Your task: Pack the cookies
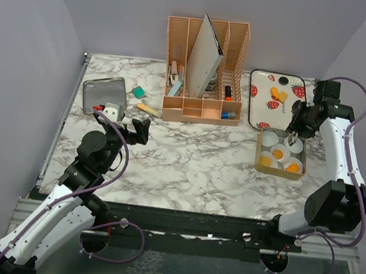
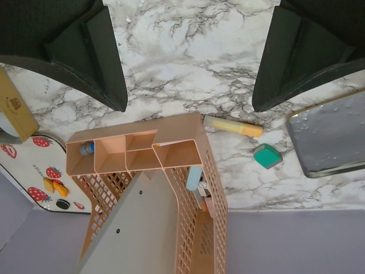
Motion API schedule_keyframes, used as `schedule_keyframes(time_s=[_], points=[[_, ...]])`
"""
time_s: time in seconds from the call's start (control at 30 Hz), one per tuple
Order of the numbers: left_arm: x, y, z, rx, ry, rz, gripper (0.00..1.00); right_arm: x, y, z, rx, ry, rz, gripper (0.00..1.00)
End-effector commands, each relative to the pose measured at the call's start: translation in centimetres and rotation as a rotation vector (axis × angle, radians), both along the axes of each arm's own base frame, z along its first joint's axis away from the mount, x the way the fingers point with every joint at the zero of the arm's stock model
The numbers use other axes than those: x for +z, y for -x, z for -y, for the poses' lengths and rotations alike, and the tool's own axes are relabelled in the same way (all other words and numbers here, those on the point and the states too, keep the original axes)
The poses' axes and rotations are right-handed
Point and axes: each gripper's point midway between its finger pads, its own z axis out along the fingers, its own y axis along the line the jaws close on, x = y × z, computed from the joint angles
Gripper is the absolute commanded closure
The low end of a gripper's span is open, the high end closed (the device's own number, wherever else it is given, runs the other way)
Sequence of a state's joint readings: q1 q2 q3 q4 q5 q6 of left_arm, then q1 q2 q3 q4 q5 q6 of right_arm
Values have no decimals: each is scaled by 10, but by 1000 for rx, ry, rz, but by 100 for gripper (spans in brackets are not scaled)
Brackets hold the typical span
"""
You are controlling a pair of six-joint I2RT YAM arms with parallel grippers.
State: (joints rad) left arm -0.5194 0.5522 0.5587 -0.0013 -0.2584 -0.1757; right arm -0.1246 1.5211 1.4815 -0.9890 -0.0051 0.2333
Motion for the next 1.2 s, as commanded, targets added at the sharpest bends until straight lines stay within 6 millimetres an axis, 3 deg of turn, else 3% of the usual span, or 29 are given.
schedule_keyframes(time_s=[0.0,0.33,0.7,1.17], points=[[0,3,2,-14,2,9,1,-5,27,-2,-20,-13,-29,78],[0,4,4,-21,3,9,1,-40,61,5,-107,20,-102,77],[-3,2,4,-18,-4,0,1,-68,63,17,-198,53,-122,76],[-5,1,4,-14,-11,-5,1,-89,64,23,-231,74,-150,73]])
